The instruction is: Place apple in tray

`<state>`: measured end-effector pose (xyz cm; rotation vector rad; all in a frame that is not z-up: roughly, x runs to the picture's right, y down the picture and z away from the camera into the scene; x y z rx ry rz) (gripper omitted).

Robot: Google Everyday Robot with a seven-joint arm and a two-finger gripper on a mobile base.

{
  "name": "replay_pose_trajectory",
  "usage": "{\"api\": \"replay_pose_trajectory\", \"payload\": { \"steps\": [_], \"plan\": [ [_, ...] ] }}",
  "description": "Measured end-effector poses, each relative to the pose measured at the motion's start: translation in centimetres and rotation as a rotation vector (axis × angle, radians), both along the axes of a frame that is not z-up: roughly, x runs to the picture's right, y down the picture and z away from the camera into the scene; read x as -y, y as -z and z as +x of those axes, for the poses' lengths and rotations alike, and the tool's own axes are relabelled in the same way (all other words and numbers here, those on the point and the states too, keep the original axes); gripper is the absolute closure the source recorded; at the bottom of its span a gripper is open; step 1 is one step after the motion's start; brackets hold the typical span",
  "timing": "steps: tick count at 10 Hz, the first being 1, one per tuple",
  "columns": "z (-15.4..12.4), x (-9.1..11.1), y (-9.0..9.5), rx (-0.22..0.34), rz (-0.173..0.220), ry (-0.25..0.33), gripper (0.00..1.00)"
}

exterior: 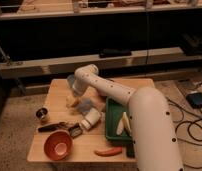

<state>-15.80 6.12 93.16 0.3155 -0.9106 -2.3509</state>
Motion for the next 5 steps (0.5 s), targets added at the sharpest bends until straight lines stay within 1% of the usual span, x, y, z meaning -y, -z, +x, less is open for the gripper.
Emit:
{"api": "replay_pose_trajectory", "payload": {
  "steps": [1, 2, 3, 4, 5],
  "plan": [
    [0.1, -0.4, -0.2, 0.002, -0.002, 0.001, 0.20],
    [-0.1, -0.7, -0.2, 0.013, 0.003, 0.004, 0.23],
    [-0.8, -0.8, 0.0, 0.041, 0.012, -0.002, 0.31],
    [-0.8, -0.7, 0.1, 0.067, 0.018, -0.023, 0.39],
    [-0.9, -0.4, 0.3, 0.113, 0.009, -0.078, 0.53]
  ]
}}
